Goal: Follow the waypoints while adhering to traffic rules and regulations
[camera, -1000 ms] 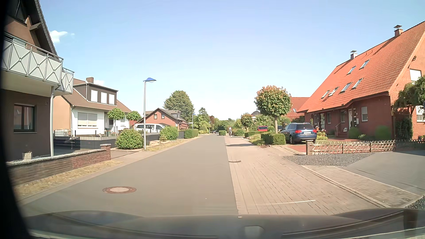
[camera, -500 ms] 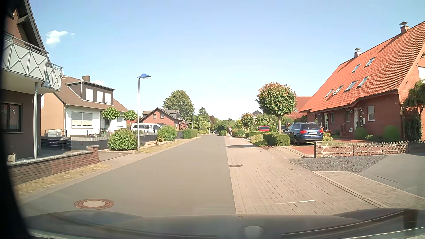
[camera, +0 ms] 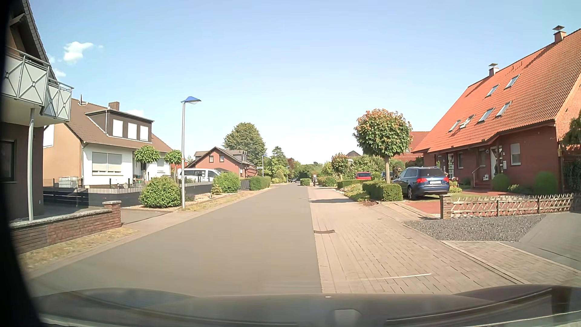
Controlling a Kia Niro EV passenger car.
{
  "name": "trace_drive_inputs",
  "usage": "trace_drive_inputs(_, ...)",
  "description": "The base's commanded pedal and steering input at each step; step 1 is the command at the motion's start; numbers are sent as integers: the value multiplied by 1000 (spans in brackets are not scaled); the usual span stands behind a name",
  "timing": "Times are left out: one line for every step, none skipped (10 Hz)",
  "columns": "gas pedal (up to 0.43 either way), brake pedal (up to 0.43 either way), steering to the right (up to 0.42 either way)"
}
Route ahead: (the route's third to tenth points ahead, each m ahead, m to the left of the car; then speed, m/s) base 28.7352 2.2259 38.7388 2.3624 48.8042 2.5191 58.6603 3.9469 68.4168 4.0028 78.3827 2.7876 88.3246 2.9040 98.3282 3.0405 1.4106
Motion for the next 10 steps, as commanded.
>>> trace_drive_inputs(0, 201, -18)
trace_drive_inputs(0, 213, -18)
trace_drive_inputs(0, 213, -16)
trace_drive_inputs(0, 220, -16)
trace_drive_inputs(0, 220, -16)
trace_drive_inputs(0, 226, -16)
trace_drive_inputs(0, 238, -16)
trace_drive_inputs(0, 250, -16)
trace_drive_inputs(0, 250, -16)
trace_drive_inputs(0, 256, -16)
